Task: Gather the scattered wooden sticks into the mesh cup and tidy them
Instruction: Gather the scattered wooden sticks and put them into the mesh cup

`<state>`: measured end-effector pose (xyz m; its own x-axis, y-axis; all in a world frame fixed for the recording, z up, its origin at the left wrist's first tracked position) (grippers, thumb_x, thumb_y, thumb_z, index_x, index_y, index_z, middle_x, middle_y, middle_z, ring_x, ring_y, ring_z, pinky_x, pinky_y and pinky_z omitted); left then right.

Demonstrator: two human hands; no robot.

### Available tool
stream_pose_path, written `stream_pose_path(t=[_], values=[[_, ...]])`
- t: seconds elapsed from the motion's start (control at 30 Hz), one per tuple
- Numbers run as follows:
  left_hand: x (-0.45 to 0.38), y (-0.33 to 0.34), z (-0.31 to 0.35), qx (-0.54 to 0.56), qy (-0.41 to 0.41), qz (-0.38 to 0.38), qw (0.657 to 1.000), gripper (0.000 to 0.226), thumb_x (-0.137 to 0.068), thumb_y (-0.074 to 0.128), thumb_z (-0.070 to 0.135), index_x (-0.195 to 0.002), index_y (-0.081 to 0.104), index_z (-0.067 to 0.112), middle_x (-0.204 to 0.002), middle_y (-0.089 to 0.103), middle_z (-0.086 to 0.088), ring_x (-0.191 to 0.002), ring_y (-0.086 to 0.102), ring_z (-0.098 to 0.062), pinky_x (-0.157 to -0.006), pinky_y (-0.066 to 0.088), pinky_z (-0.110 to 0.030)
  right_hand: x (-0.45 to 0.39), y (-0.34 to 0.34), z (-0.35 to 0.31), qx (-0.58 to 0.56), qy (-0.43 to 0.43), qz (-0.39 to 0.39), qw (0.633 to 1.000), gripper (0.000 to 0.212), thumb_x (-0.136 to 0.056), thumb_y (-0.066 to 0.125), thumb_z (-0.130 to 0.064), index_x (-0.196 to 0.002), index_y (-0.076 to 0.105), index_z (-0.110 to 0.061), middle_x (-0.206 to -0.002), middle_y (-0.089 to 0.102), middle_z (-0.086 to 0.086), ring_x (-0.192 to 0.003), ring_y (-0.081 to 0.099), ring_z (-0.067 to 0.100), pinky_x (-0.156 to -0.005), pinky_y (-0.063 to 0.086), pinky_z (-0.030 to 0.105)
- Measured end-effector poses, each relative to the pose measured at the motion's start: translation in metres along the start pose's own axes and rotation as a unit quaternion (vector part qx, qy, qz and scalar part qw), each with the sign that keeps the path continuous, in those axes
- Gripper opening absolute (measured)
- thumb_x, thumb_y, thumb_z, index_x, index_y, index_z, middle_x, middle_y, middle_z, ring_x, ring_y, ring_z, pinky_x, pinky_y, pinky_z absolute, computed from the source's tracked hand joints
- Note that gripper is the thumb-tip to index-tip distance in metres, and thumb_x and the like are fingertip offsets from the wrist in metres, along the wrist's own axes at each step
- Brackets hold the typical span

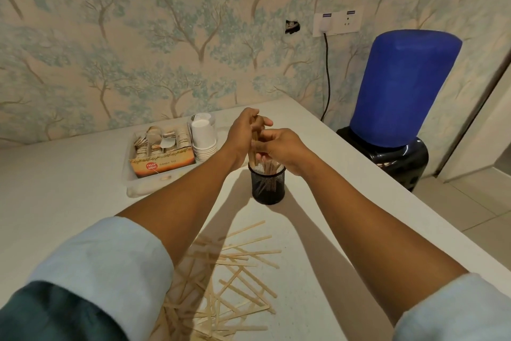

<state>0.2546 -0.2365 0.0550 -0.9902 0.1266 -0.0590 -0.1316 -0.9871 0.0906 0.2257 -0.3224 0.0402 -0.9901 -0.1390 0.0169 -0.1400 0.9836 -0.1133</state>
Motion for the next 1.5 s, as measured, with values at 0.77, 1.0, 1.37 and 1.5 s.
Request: stream_pose_path(t=[0.77, 1.0, 1.37, 1.5], values=[[-0.016, -0.034, -0.016, -0.267, 0.067, 0.022, 0.961, 0.012, -0.087, 0.077, 0.031, -0.097, 0.079, 0.026, -0.087, 0.074, 0.013, -0.069, 0.062, 0.008, -0.071, 0.045, -0.016, -0.019, -0.021, 0.036, 0.165, 0.045, 0.104, 0.980, 0.009, -0.077, 0.080, -0.017, -0.082, 0.076, -0.010, -0.080, 0.074, 0.008, -0.079, 0.072, 0.023, -0.082, 0.059, 0.039], [-0.014, -0.041, -0.031, -0.331, 0.058, 0.016, 0.942, 0.028, -0.082, 0.080, 0.037, -0.107, 0.078, 0.023, -0.096, 0.075, 0.007, -0.089, 0.067, -0.005, -0.084, 0.053, -0.021, -0.017, -0.022, 0.035, 0.164, 0.037, 0.101, 0.980, 0.018, -0.074, 0.081, -0.010, -0.091, 0.077, -0.009, -0.081, 0.075, 0.011, -0.067, 0.071, 0.021, -0.081, 0.060, 0.042], [-0.006, -0.052, -0.025, -0.316, 0.078, 0.062, 0.944, 0.014, -0.090, 0.074, 0.025, -0.103, 0.078, 0.023, -0.094, 0.074, 0.008, -0.086, 0.066, -0.001, -0.090, 0.054, -0.031, -0.012, -0.028, 0.011, 0.198, -0.024, 0.151, 0.968, 0.021, -0.080, 0.076, -0.013, -0.101, 0.074, -0.011, -0.095, 0.074, 0.009, -0.079, 0.071, 0.022, -0.082, 0.059, 0.039], [0.007, -0.063, -0.026, -0.307, 0.079, 0.084, 0.945, 0.011, -0.092, 0.071, 0.023, -0.101, 0.077, 0.022, -0.091, 0.073, 0.008, -0.082, 0.065, -0.001, -0.078, 0.050, -0.022, -0.005, -0.008, -0.008, 0.217, -0.069, 0.125, 0.966, 0.012, -0.081, 0.077, -0.019, -0.090, 0.076, -0.013, -0.089, 0.074, 0.004, -0.083, 0.070, 0.019, -0.080, 0.059, 0.034]])
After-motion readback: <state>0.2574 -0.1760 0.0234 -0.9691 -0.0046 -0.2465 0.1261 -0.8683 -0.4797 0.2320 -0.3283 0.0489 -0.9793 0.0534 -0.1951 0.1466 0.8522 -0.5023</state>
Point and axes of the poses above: each hand's wrist, its own x-axis away from the middle knuckle, its own y-axis out of the palm, z = x × y, the point moved 10 cm from there along -x, towards the middle knuckle
